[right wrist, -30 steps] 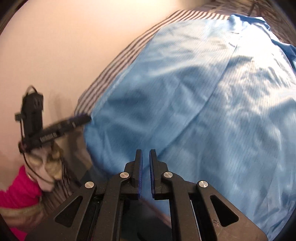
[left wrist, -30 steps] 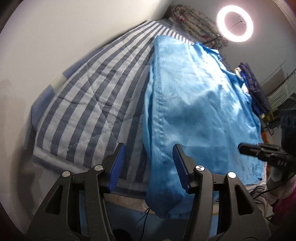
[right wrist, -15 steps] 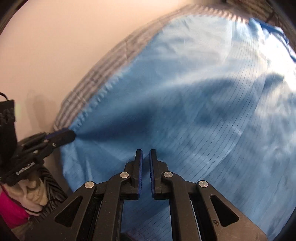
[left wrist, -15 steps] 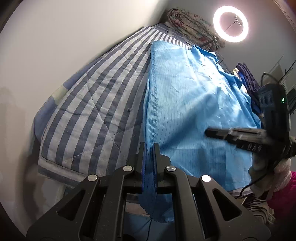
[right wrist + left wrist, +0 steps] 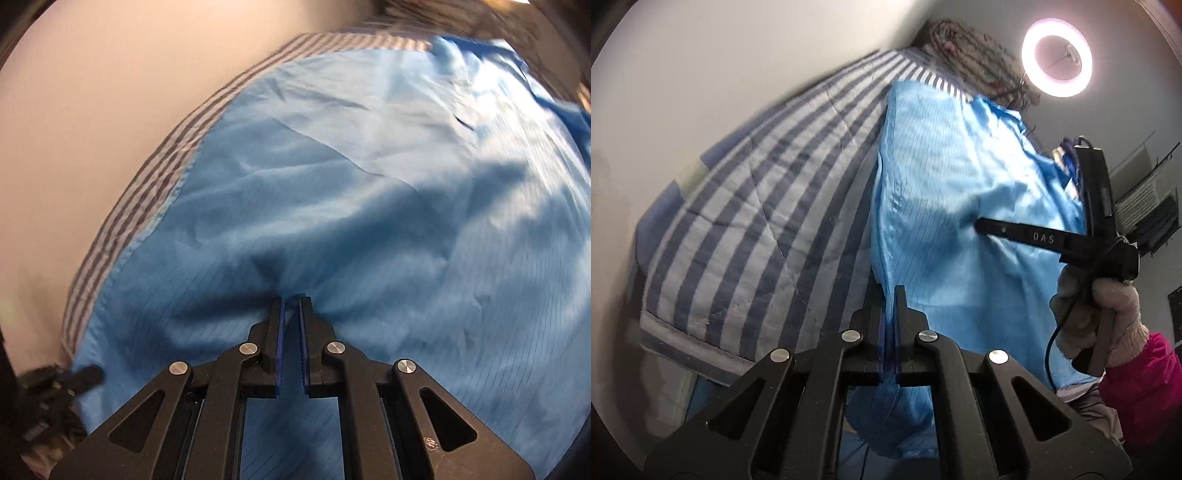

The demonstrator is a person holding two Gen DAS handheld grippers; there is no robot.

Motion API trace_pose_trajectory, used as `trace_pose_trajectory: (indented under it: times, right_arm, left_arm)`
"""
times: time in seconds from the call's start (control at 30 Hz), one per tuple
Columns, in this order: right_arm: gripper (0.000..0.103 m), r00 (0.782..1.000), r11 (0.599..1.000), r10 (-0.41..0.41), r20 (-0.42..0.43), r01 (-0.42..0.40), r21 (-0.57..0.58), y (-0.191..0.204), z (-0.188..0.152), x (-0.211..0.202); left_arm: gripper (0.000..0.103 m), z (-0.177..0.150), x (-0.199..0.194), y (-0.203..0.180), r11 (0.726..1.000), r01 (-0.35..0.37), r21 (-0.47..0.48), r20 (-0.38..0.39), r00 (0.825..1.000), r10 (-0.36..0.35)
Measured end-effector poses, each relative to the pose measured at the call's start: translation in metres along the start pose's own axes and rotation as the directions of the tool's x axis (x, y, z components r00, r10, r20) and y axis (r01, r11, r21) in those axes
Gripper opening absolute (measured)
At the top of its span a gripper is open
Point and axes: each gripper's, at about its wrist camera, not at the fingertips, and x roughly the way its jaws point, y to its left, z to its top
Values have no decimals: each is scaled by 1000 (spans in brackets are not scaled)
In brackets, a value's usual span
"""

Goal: Fold large clothes

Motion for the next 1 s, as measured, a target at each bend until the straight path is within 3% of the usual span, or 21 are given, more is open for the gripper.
trace_pose_trajectory:
  times: [0.07, 0.2, 0.27, 0.47, 0.53, 0.63, 0.77, 0.87, 1.0]
  right_arm:
    - [6, 1000, 1000, 1, -20, -1, -26, 3, 3, -10]
    - [6, 994, 997, 75, 84, -76, 7, -2, 20, -47]
    - [6, 994, 998, 60, 89, -62, 23, -4, 28, -47]
    - [6, 997, 998, 43, -65, -40, 39, 2, 40, 11]
    - [6, 997, 1000, 16, -69, -15, 15, 10, 46, 16]
    - [7, 994, 997, 74, -74, -72, 31, 19, 60, 5]
    - [58, 992, 993, 116, -42, -115, 21, 43, 82, -9]
    - [59, 989, 991, 134, -63, -133, 16, 63, 99, -4]
    - [59, 993, 998, 23, -120, -30, -56, 94, 119, 22]
  left_arm:
    - [0, 1, -4, -3, 1000, 6, 17, 4, 1000, -6]
    - [0, 1, -2, -7, 999, -9, 33, -3, 1000, 9]
    - [0, 0, -4, -6, 1000, -1, 24, 0, 1000, 1]
    - [0, -3, -13, -16, 998, -17, 58, 37, 999, 15]
    - [0, -3, -14, -21, 997, -22, 77, 46, 999, 18]
    - [0, -3, -16, -31, 992, -39, 120, 59, 998, 32]
    - [0, -3, -17, -38, 988, -51, 146, 70, 997, 42]
    - [0, -5, -19, -47, 982, -66, 177, 83, 995, 51]
    - [0, -5, -17, -62, 976, -74, 207, 99, 994, 55]
